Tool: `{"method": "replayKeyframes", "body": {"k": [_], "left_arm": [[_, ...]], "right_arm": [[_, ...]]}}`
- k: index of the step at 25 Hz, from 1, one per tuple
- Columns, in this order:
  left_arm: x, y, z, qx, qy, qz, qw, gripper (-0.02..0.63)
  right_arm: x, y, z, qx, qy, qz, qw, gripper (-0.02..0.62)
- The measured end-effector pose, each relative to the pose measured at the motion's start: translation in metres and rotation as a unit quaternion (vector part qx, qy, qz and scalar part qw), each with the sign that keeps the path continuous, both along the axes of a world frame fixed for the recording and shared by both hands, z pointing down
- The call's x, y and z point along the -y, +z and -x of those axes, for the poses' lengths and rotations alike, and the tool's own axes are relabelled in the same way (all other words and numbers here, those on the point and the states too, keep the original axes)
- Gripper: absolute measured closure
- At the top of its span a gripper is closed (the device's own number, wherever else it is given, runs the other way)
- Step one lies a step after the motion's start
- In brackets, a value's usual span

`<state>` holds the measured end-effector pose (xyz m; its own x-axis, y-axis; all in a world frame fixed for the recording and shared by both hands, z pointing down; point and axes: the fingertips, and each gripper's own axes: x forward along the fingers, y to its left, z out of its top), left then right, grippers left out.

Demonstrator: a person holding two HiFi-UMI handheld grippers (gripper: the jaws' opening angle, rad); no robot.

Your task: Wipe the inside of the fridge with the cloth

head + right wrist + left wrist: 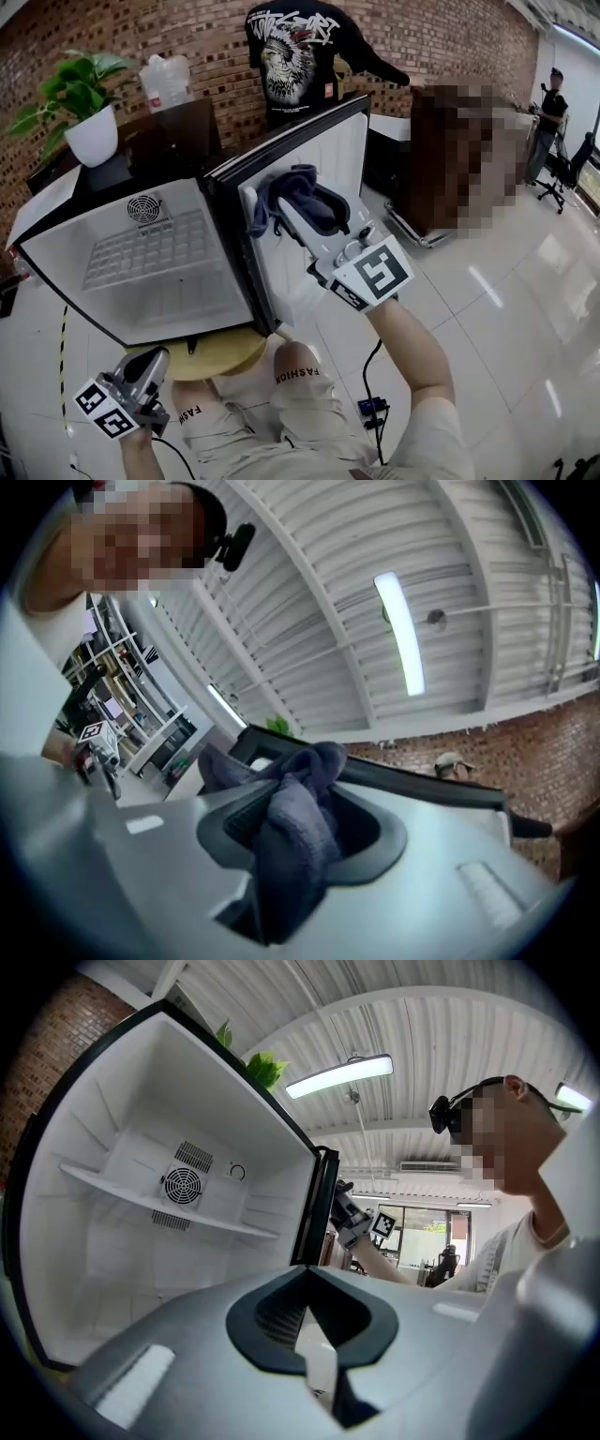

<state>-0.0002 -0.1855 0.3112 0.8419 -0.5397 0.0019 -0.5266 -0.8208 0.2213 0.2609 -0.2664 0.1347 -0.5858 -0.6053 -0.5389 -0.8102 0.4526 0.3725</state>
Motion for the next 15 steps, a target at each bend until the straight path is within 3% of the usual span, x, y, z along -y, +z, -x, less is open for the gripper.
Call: {"method": "replayKeyframes", "body": {"k": [3,8,15], "left_arm": [[-0.009,0.001,-0.008,0.001,0.007,-0.002,1.0000,0.606],[-0.015,0.000,0.002,0.008,-0.002,-0.003,1.0000,0.606],[-0.016,-0.003,0.016,0.006,-0.022,-0.005,0.9997,0.606]], "right_arm": [[0.019,0.010,-0.002,-0.007,0.008,-0.005,1.000,0.453],[0.064,0.000,-0.067,0.066,0.065,-0.004,0.996,0.456],[0.170,0.012,-0.160,0.126,0.192,0.085,0.969,0.459]]}}
